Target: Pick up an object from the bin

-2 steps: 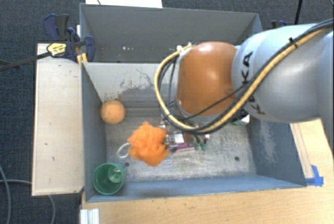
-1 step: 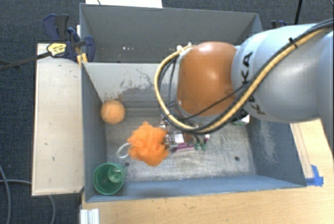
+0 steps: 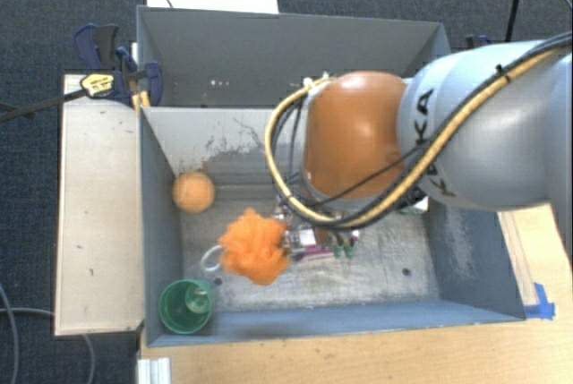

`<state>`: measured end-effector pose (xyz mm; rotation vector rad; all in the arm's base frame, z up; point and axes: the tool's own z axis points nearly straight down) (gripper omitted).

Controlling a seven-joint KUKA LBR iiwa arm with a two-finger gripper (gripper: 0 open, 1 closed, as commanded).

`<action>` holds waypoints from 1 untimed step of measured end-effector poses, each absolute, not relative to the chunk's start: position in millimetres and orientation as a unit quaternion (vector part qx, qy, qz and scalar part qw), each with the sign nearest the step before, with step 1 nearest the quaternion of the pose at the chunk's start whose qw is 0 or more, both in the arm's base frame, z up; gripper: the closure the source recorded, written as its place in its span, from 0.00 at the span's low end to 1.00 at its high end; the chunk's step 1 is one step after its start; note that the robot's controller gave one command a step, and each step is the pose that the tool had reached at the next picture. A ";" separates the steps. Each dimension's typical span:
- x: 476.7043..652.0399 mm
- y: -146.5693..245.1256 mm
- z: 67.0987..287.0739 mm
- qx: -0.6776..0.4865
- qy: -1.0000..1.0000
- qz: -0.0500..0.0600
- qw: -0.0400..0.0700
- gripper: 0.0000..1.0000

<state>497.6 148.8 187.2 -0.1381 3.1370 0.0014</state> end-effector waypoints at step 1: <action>526.1 158.6 224.1 -0.089 0.996 0.001 0.006 1.00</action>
Offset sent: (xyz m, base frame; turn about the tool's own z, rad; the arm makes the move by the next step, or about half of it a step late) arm 0.0155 0.0062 0.1366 -0.0281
